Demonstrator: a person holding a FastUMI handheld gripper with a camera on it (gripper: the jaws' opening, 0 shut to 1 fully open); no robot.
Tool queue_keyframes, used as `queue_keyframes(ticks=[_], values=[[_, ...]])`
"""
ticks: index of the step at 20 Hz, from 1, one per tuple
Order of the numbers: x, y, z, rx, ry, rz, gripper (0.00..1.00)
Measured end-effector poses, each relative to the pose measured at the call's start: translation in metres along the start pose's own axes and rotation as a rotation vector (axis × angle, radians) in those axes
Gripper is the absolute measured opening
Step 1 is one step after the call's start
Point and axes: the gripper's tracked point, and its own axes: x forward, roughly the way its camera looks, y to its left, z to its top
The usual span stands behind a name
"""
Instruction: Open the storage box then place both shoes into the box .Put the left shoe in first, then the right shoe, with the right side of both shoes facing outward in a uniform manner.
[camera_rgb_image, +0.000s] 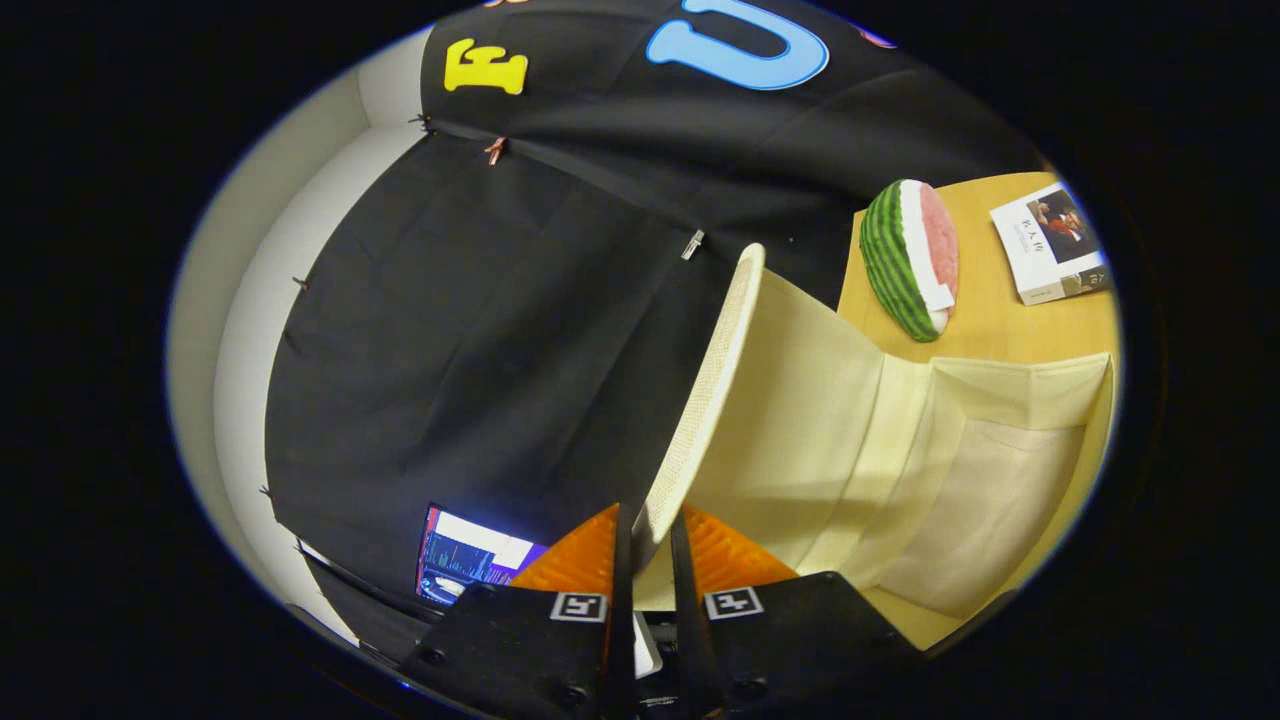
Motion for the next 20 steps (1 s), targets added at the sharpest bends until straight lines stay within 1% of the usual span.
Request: queue_keyframes(ticks=[3, 4, 6, 7, 10, 13, 15, 18, 20], values=[[0.008, 0.001, -0.006, -0.003, 0.02, -0.009, 0.56], [0.01, -0.002, -0.01, -0.003, 0.027, -0.019, 0.59], [0.005, -0.008, -0.009, -0.01, 0.029, -0.047, 0.94], [0.005, -0.01, -0.009, -0.013, 0.024, -0.057, 0.97], [-0.011, -0.017, 0.002, -0.035, -0.026, -0.093, 0.97], [-0.043, -0.025, 0.009, -0.074, -0.055, -0.151, 0.97], [-0.073, -0.033, 0.02, -0.121, -0.102, -0.205, 0.97], [-0.132, -0.038, 0.047, -0.206, -0.254, -0.297, 0.97], [-0.177, -0.045, 0.059, -0.3, -0.349, -0.389, 0.97]])
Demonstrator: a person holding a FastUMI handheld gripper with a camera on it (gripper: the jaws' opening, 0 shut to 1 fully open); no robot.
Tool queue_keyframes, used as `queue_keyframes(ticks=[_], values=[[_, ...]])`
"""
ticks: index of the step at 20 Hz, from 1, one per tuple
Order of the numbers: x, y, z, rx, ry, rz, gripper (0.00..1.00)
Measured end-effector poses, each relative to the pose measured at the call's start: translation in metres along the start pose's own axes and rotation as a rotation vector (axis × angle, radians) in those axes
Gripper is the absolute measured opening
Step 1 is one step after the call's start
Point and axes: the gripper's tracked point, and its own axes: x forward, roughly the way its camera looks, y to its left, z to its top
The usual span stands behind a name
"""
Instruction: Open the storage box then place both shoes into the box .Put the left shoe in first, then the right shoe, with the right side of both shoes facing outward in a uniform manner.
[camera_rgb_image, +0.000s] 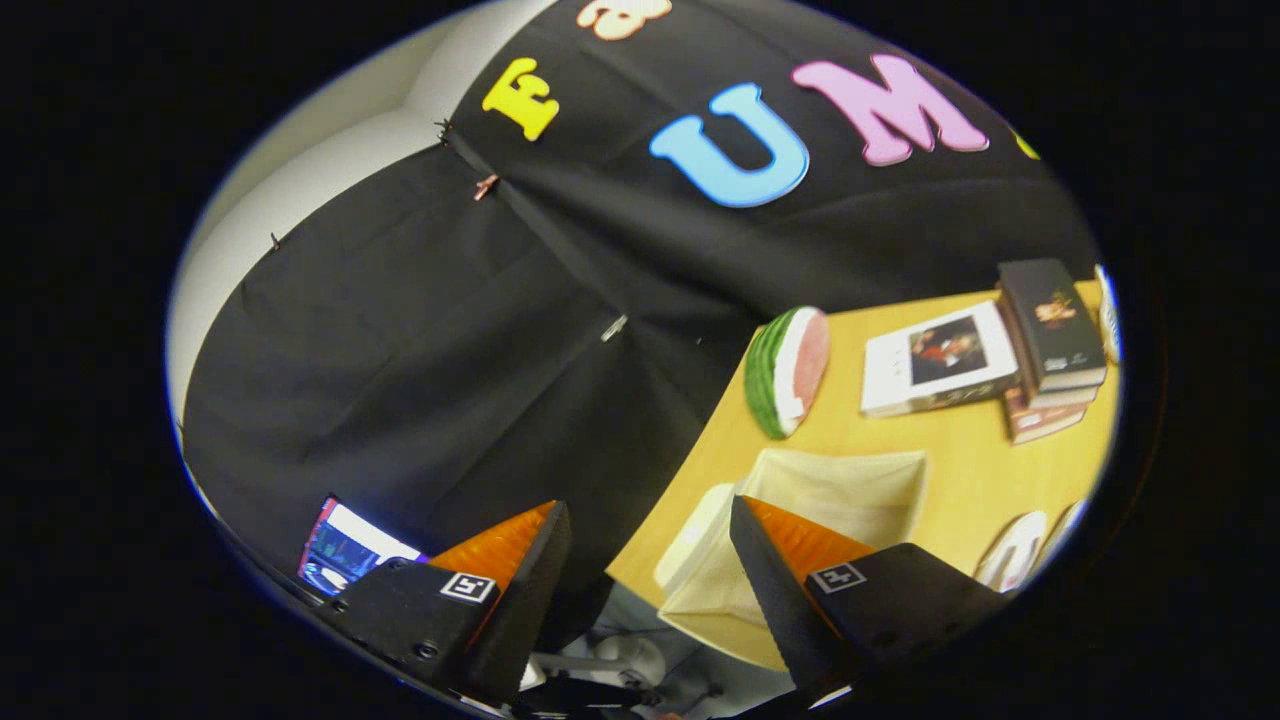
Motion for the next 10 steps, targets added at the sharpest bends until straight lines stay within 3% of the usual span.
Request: queue_keyframes(ticks=[5, 10], values=[[-0.065, -0.065, 0.034, -0.257, -0.148, -0.231, 0.98], [-0.127, -0.148, 0.029, -0.372, -0.16, -0.462, 0.98]])
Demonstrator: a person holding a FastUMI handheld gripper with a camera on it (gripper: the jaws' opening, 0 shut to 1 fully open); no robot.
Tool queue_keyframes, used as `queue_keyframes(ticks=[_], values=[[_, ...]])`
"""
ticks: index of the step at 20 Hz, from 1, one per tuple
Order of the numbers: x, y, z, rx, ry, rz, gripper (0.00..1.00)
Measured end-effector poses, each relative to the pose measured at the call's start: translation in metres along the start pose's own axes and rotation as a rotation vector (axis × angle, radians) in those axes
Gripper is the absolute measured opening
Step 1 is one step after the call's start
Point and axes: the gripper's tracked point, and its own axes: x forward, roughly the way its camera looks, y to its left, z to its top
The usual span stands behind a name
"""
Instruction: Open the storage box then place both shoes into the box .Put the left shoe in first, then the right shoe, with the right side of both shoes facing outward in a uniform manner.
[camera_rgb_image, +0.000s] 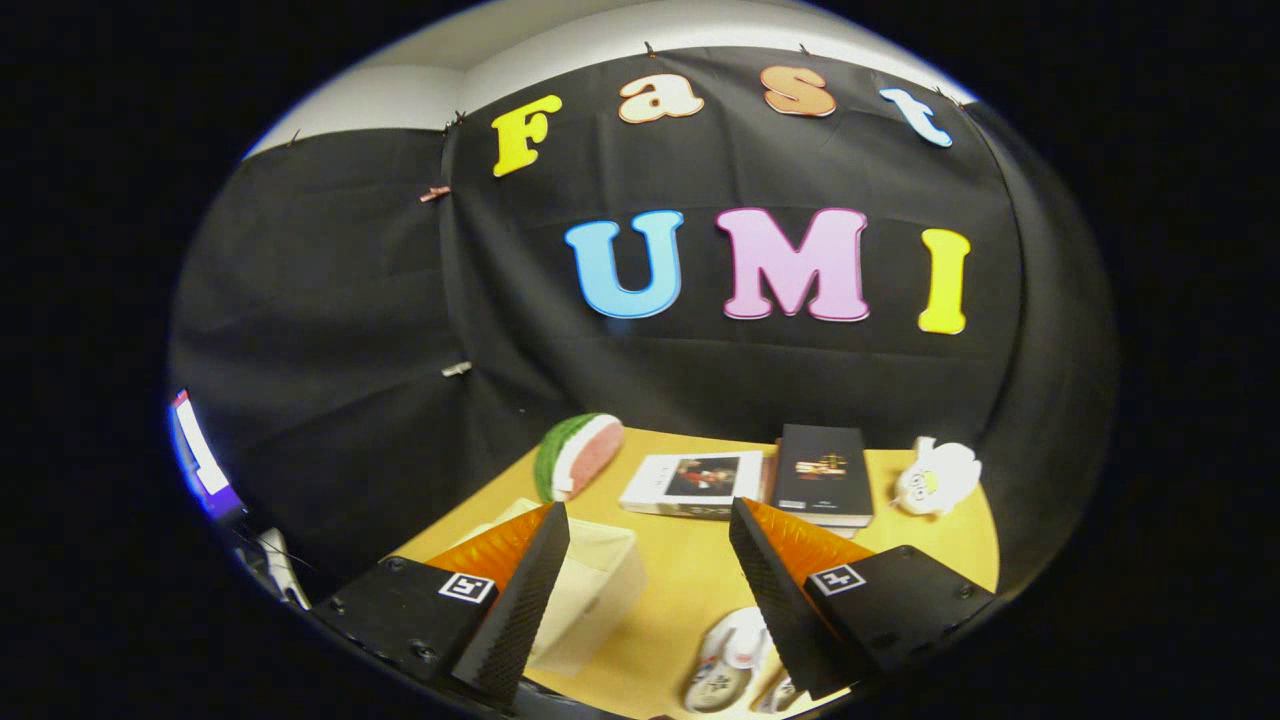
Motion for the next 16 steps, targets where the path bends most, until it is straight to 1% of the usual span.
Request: queue_keyframes(ticks=[3, 5, 11, 12, 15, 16], values=[[-0.012, -0.035, -0.043, -0.039, 0.079, -0.045, 0.98], [-0.016, -0.051, -0.079, -0.042, 0.157, -0.055, 0.98], [-0.017, -0.078, -0.198, 0.004, 0.401, -0.07, 0.96], [-0.017, -0.076, -0.214, 0.012, 0.426, -0.06, 0.96], [-0.015, -0.069, -0.249, 0.01, 0.472, -0.023, 0.87], [-0.013, -0.067, -0.258, -0.006, 0.484, -0.013, 0.86]])
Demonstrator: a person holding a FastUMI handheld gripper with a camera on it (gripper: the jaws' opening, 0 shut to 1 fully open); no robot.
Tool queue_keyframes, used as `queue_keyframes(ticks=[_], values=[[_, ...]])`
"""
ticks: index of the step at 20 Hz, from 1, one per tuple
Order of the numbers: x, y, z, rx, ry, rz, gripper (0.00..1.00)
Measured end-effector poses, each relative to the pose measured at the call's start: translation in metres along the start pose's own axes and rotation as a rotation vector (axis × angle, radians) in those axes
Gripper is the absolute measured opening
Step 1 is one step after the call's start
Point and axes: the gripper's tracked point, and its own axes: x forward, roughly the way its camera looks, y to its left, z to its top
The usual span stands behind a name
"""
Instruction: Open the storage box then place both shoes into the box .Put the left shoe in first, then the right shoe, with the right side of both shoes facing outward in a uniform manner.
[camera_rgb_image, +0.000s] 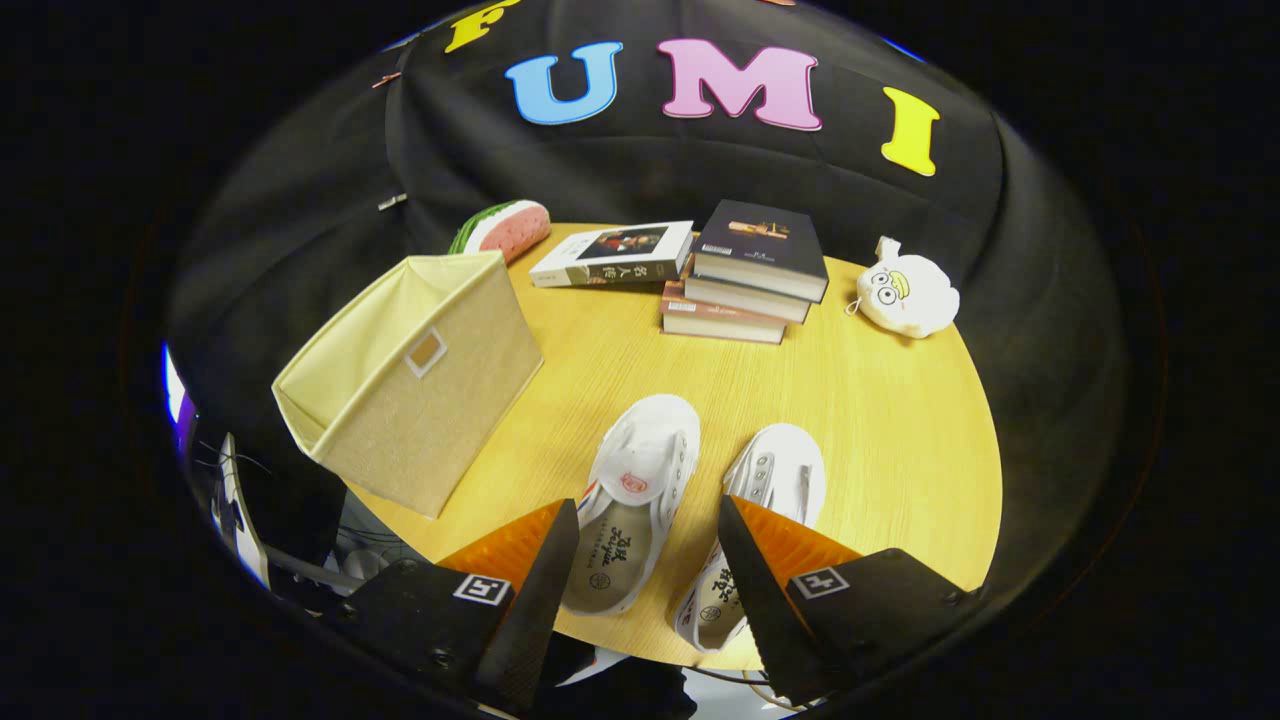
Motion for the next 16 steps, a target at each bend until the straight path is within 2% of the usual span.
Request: queue_keyframes(ticks=[4, 8, 10, 11, 12, 13, 14, 15, 16], values=[[0.025, -0.008, -0.023, -0.068, 0.055, -0.037, 0.84], [0.066, -0.022, -0.022, -0.022, 0.044, -0.091, 0.76], [0.089, -0.023, -0.029, 0.035, 0.056, -0.118, 0.64], [0.098, -0.02, -0.033, 0.074, 0.071, -0.111, 0.48], [0.098, -0.018, -0.032, 0.123, 0.074, -0.117, 0.44], [0.098, -0.021, -0.032, 0.168, 0.064, -0.126, 0.32], [0.099, -0.025, -0.031, 0.207, 0.065, -0.128, 0.29], [0.1, -0.024, -0.032, 0.254, 0.075, -0.113, 0.08], [0.101, -0.025, -0.03, 0.305, 0.077, -0.101, 0.08]])
